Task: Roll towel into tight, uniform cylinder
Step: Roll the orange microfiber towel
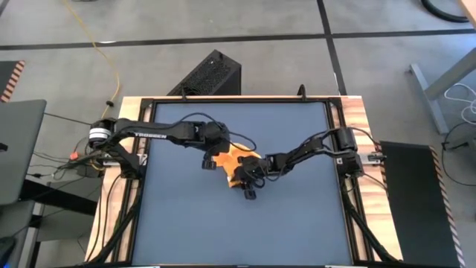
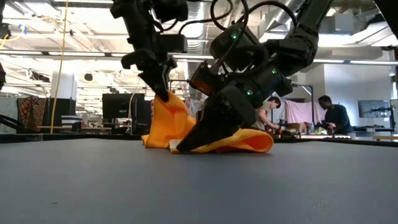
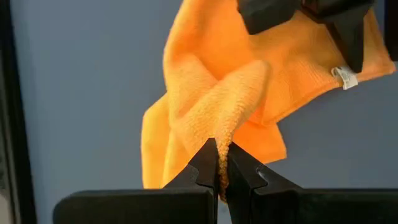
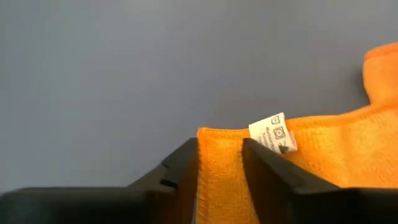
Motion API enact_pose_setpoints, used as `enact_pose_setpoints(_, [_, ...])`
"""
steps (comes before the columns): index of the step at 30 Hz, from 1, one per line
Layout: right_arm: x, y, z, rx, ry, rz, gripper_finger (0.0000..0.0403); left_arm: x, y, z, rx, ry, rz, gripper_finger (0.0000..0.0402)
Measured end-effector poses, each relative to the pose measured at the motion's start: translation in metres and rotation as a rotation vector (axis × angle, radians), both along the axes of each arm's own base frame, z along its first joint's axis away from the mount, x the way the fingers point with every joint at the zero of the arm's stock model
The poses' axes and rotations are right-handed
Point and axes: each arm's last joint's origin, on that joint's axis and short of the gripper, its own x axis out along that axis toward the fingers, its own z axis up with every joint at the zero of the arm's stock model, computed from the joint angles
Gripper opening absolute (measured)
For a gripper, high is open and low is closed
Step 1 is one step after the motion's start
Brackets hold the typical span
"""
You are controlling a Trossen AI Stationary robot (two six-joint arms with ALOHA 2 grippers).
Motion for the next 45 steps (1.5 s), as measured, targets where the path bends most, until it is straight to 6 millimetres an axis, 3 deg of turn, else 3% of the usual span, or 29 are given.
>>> enact_pose_setpoints(5, [-0.006, 0.0, 0.003, 0.044, 0.076, 0.015, 0.0023, 0.002, -0.002, 0.0, -0.06, -0.021, -0.042, 0.0])
enact_pose_setpoints(9, [-0.02, -0.001, 0.026, 0.007, 0.131, 0.07, 0.0017, -0.004, -0.003, 0.012, -0.071, -0.06, -0.053, 0.0])
enact_pose_setpoints(15, [-0.048, -0.021, 0.106, -0.045, 0.002, 0.141, 0.001, -0.022, -0.008, 0.047, -0.109, -0.189, -0.089, 0.0])
enact_pose_setpoints(21, [-0.094, -0.044, 0.188, -0.05, -0.252, 0.138, 0.001, -0.047, -0.015, 0.095, -0.127, -0.438, -0.161, 0.0])
enact_pose_setpoints(29, [-0.15, -0.08, 0.258, -0.129, -0.589, -0.079, 0.001, -0.073, -0.015, 0.146, 0.003, -0.759, -0.144, 0.0])
enact_pose_setpoints(35, [-0.176, -0.131, 0.28, -0.239, -0.753, -0.344, 0.001, -0.08, 0.016, 0.16, 0.201, -0.854, 0.076, 0.0])
enact_pose_setpoints(40, [-0.185, -0.167, 0.281, -0.18, -0.797, -0.395, 0.001, -0.087, 0.047, 0.166, 0.243, -0.917, 0.152, 0.0])
enact_pose_setpoints(42, [-0.188, -0.173, 0.285, -0.117, -0.792, -0.356, 0.001, -0.09, 0.053, 0.172, 0.213, -0.952, 0.141, 0.0])
enact_pose_setpoints(45, [-0.19, -0.164, 0.285, -0.036, -0.747, -0.24, 0.001, -0.096, 0.049, 0.179, 0.073, -0.984, 0.059, 0.0])
